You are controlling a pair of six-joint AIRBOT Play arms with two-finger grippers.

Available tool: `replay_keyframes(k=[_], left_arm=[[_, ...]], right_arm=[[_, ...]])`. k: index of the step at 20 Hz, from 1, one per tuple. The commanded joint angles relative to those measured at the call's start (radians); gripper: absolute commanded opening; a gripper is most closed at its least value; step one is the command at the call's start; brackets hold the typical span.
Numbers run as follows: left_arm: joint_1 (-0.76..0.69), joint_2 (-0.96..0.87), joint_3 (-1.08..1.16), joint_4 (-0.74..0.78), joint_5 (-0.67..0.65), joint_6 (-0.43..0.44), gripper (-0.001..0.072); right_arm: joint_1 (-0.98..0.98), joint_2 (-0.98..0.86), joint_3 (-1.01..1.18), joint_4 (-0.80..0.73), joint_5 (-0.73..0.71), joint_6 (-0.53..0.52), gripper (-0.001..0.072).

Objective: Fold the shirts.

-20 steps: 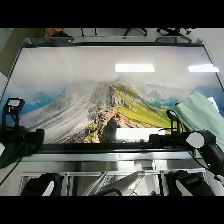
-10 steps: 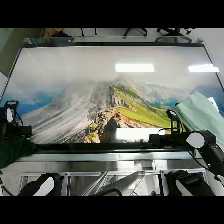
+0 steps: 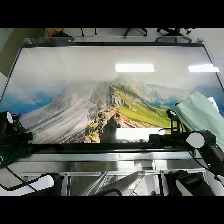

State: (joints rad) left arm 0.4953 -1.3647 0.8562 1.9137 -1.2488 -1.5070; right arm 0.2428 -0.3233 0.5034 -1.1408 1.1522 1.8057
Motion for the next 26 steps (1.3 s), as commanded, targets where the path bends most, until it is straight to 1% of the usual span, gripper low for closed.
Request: replay_keyframes(k=[1,3,4,5,9,10,12,15,18,21,24,25,26], left_arm=[[0.020,-0.011,0.037,-0.005,-0.056,0.003,0.0007],[-0.037,0.042,0.123,-0.009,-0.106,0.003,0.0007],[-0.085,0.082,0.185,-0.043,-0.119,0.008,0.0007],[-0.137,0.123,0.254,-0.102,-0.129,0.018,0.0007],[-0.386,0.278,0.579,-0.472,-0.132,0.023,0.0008],[-0.454,0.307,0.650,-0.543,-0.124,0.023,0.0007],[-0.586,0.350,0.742,-0.632,-0.085,0.023,0.0007],[-0.774,0.360,0.793,-0.630,-0.048,0.022,0.0007],[-0.910,0.296,0.770,-0.631,-0.049,0.021,0.0008],[-0.969,0.199,0.674,-0.630,-0.019,0.021,0.0008],[-0.943,0.095,0.580,-0.632,-0.038,0.021,0.0018],[-0.931,0.063,0.566,-0.632,-0.063,0.021,0.0166],[-0.916,0.034,0.565,-0.632,-0.098,0.020,0.0662]], right_arm=[[0.001,-0.001,-0.001,0.000,0.000,0.000,0.0021],[0.001,-0.001,-0.001,0.000,0.000,0.000,0.0021],[0.001,-0.001,-0.001,0.000,-0.001,0.000,0.0021],[0.001,-0.001,-0.001,0.000,0.000,0.000,0.0021],[0.001,-0.001,-0.001,0.000,-0.002,0.000,0.0021],[0.001,-0.001,-0.001,0.000,-0.002,0.000,0.0021],[0.001,-0.001,-0.001,0.000,-0.002,0.000,0.0021],[0.001,-0.001,-0.001,0.000,-0.001,0.000,0.0021],[0.001,-0.001,-0.001,0.000,-0.001,-0.003,0.0021],[0.001,-0.001,-0.001,0.002,-0.002,-0.002,0.0021],[0.001,-0.001,-0.001,0.012,-0.004,-0.002,0.0021],[0.001,-0.001,-0.001,0.012,-0.004,-0.002,0.0021],[0.000,-0.001,0.000,0.011,-0.016,-0.003,0.0021]])
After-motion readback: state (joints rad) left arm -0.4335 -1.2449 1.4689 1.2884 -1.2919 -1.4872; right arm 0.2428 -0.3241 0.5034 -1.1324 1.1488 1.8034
